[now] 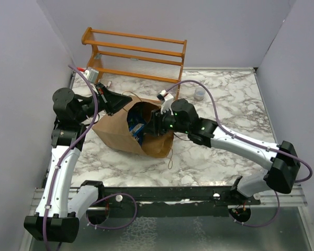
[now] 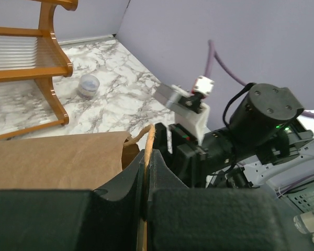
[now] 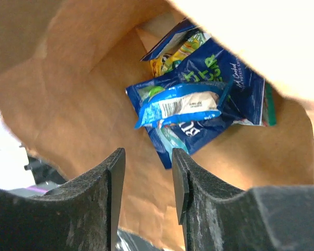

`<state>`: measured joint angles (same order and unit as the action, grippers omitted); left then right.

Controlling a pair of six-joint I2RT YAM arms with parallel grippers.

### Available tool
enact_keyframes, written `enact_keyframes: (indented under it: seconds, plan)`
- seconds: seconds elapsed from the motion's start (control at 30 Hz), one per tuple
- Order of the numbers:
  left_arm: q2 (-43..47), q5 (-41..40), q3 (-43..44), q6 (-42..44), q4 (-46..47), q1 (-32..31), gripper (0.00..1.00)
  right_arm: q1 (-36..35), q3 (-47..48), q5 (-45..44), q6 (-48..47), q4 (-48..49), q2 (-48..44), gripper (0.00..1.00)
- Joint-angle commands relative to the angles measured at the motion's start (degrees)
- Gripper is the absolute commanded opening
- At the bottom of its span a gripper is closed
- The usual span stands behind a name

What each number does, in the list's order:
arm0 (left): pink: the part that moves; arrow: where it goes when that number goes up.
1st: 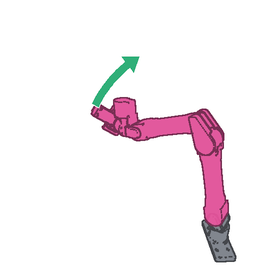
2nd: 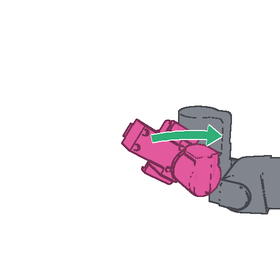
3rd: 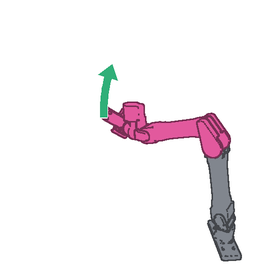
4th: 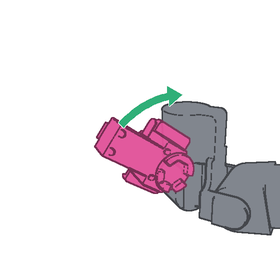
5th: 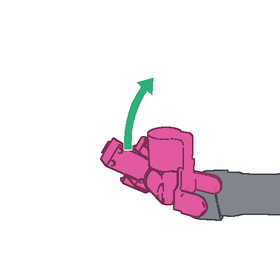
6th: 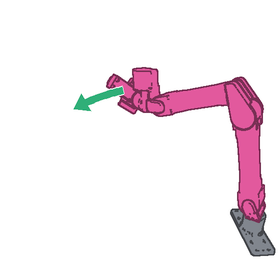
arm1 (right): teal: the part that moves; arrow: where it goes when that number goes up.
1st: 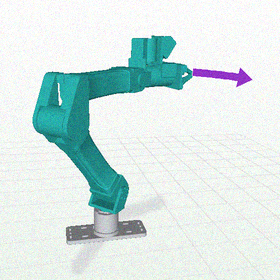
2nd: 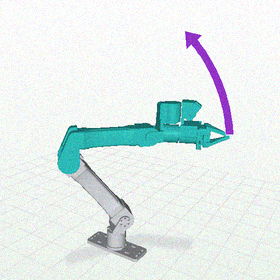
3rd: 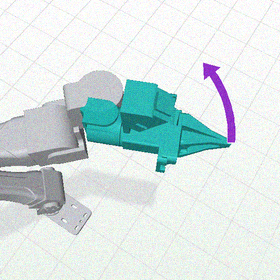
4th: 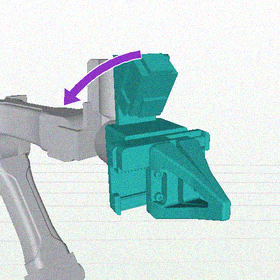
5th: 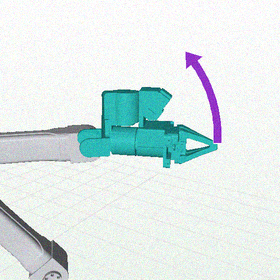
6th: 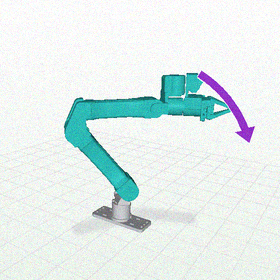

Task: Take the snacks out of the paper bag
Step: Take out the snack from the paper bag.

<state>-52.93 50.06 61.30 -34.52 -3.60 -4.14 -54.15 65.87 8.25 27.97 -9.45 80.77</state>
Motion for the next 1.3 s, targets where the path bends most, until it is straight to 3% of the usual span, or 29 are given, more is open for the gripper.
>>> enact_keyframes:
  seconds: [0.0, 0.23, 0.33, 0.4, 0.57, 0.87, 1.0, 1.27]
  plan:
    - [1.2, -0.4, 1.8, 0.1, -0.1, -0.1, 0.00, -0.2, -2.9, -6.3, 13.1, 8.9, 5.4, 0.40]
    - [-0.2, -0.6, 4.7, 2.9, -4.4, -0.1, 0.00, -2.4, -8.2, -14.7, 21.9, 16.1, 7.3, 0.44]
    - [-0.2, -0.9, 4.8, 2.4, -4.6, -0.1, 0.00, -2.4, -13.7, -15.4, 23.5, 24.4, 7.2, 0.56]
    - [0.2, -0.7, 4.7, 2.3, -4.5, 0.0, 0.00, -2.4, -13.4, -15.7, 24.4, 24.8, 8.8, 0.58]
    - [0.6, -0.3, 5.2, 2.8, -5.0, 0.0, 0.00, -2.4, -9.2, -14.3, 27.4, 22.5, 13.3, 0.57]
    - [1.5, 0.1, 4.1, 2.2, -4.6, -0.1, 0.00, -2.4, -11.0, -15.0, 27.7, 26.0, 11.4, 0.57]
    - [1.5, 0.7, 3.1, 0.6, -3.1, -0.1, 0.00, -2.4, -9.9, -18.4, 29.8, 25.9, 12.5, 0.49]
    - [2.0, 1.1, 2.6, -0.1, -2.7, -0.1, 0.00, -2.5, -5.4, -23.9, 33.0, 24.1, 15.9, 0.49]
